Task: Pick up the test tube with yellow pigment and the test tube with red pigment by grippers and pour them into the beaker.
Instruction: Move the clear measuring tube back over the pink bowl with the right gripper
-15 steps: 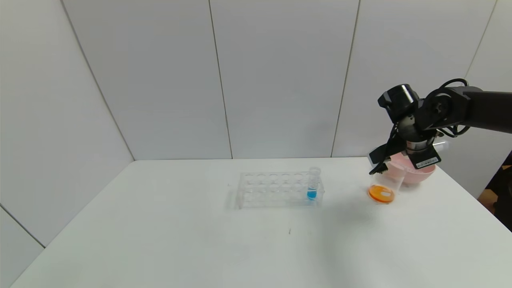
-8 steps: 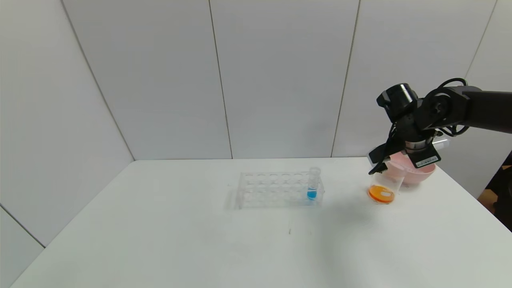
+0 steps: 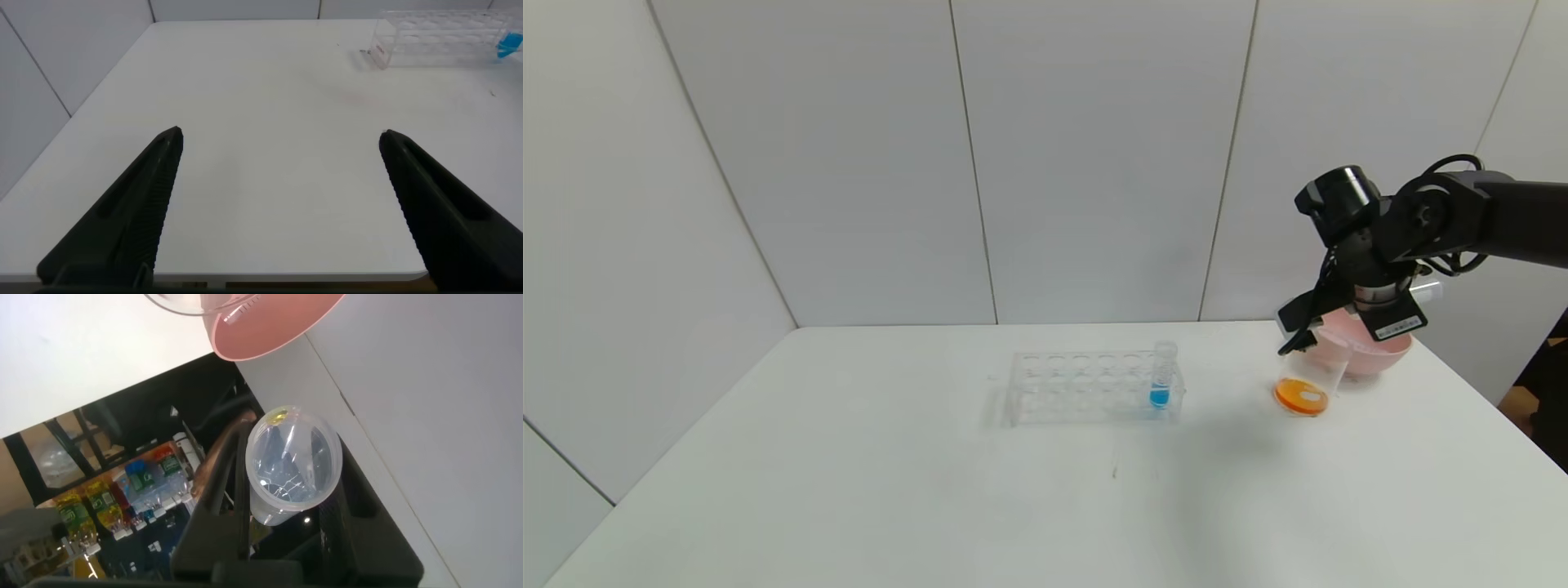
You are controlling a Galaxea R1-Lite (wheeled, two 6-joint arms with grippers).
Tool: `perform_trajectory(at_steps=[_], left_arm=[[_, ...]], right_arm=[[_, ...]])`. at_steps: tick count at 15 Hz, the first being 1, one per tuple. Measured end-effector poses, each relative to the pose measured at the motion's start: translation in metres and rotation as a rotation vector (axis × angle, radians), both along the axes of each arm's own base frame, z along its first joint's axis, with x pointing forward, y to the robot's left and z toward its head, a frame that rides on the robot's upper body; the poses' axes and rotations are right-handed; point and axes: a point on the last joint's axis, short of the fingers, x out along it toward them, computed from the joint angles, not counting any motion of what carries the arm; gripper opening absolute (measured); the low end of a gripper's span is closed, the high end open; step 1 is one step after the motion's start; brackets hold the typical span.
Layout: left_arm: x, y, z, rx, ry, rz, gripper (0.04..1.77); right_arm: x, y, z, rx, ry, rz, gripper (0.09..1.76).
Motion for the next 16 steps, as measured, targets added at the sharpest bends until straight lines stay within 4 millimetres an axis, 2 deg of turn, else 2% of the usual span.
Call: perform_trajectory(at_steps=[2,4,7,10,13,16], left_arm=[[0.000,0.000,0.000,0.000,0.000,0.000,1.72],[0.000,0.000,0.000,0.000,0.000,0.000,1.72],[0.000,0.000,0.000,0.000,0.000,0.000,1.72],[0.000,0.000,0.000,0.000,0.000,0.000,1.72],[0.000,0.000,0.000,0.000,0.000,0.000,1.72],[0.000,0.000,0.000,0.000,0.000,0.000,1.72]], right_arm=[[-0.004,-0.003,0.006,0.014,-0.004,0.006,0.54],[-0.008,-0.009,0.013,0.105,0.009,0.054,0.54],[-0.025,-0.033,0.027,0.296,0.048,0.066,0.54],[-0.041,-0.057,0.040,0.598,0.056,0.085,0.54],[-0.058,-0.093,0.053,0.791,0.038,0.031,0.54],[-0.073,-0.114,0.063,1.037,-0.012,-0.022,0.54]])
